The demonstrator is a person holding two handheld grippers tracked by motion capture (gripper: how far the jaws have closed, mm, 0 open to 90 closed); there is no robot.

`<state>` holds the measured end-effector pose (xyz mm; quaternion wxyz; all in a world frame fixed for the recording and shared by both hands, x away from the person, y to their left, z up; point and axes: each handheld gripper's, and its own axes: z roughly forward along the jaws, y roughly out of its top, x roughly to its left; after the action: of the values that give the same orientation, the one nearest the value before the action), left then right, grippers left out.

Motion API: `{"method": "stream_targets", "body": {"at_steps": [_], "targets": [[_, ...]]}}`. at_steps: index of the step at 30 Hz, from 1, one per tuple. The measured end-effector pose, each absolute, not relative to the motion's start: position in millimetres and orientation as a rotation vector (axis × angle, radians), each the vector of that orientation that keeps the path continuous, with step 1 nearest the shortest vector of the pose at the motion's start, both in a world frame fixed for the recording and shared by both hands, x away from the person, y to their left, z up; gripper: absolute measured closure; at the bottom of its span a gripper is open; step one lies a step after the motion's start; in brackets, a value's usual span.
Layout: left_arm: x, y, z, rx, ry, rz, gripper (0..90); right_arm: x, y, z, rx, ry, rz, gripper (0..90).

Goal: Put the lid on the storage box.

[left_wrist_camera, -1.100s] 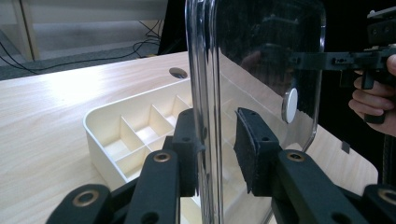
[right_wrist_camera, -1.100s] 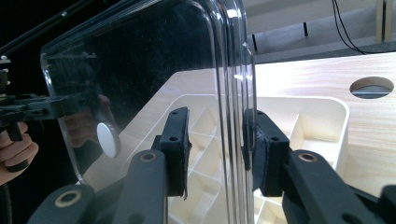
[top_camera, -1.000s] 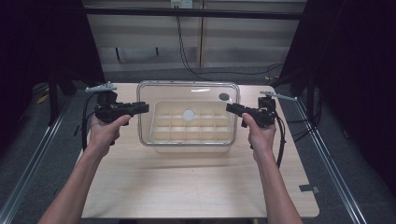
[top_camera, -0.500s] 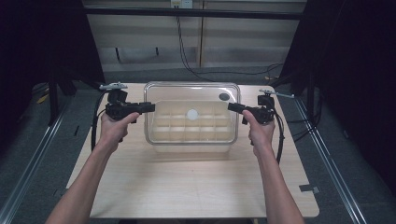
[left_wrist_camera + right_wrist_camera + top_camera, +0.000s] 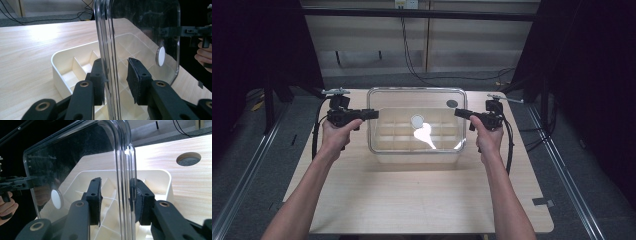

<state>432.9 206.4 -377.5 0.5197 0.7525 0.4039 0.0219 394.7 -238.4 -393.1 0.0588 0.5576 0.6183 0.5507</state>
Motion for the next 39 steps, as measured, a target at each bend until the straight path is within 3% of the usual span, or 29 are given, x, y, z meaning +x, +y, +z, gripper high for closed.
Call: {"method": "stream_targets", "body": {"at_steps": [35,39], "targets": [[470,197,-409,1.878,1.086,0.043,59.7,432,-231,-423,1.812,1.969,1.443,49.3],[473,200,-420,1.848,1.119,-0.004,59.8,435,-227,-428,1.836,1.958,1.404,47.3]]}}
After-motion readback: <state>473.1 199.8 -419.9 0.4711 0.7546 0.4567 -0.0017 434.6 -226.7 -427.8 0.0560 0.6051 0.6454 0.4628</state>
